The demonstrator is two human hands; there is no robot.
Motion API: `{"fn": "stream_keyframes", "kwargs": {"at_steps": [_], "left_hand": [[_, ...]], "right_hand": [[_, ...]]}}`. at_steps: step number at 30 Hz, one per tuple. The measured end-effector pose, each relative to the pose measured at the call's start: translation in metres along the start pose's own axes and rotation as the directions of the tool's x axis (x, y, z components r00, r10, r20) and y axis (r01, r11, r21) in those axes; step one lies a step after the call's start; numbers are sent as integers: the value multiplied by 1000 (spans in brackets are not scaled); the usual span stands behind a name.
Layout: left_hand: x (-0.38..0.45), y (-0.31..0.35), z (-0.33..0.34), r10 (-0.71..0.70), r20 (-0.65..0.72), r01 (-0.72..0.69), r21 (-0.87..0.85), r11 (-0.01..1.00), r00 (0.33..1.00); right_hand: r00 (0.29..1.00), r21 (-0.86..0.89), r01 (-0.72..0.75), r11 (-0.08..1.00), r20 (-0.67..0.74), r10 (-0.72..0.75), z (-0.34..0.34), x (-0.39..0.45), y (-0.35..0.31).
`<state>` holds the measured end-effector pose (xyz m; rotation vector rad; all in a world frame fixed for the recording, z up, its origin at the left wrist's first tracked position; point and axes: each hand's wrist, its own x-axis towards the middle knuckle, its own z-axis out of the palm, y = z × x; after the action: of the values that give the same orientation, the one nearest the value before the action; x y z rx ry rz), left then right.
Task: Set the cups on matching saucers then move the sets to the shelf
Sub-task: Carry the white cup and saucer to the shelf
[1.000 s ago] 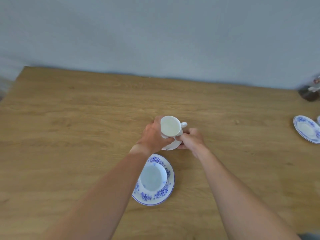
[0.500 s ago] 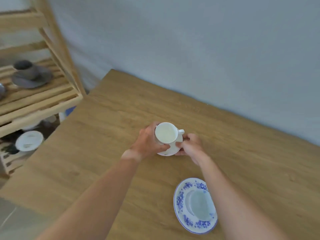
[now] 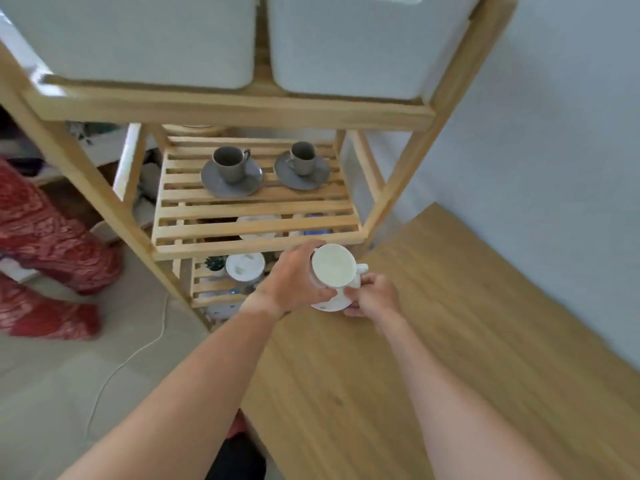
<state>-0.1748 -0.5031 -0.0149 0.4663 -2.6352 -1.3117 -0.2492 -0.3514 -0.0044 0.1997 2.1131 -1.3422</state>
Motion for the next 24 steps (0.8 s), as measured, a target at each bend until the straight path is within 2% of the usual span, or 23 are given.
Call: {"fn": "stream_keyframes", "kwargs": {"at_steps": [7,11,18,24], "left_hand": [[28,-84,-87,-136,-88,137,7,991,987],[42,-122,-116,-152,-133,152,-6,988,979],[55,-155,-137,-205,-162,202,-37,979,965],[64,-172,-144,-257,-176,249,-66,966,950]], "right_hand": [[994,-142,73,987,94,-60,121,40,-59],[993,-192,71,979,110,-51,171,59,-77],[986,-277,135,951,131,-101,216,81,-87],[976,-335,216,917,77,-201,233,92,-89]]}}
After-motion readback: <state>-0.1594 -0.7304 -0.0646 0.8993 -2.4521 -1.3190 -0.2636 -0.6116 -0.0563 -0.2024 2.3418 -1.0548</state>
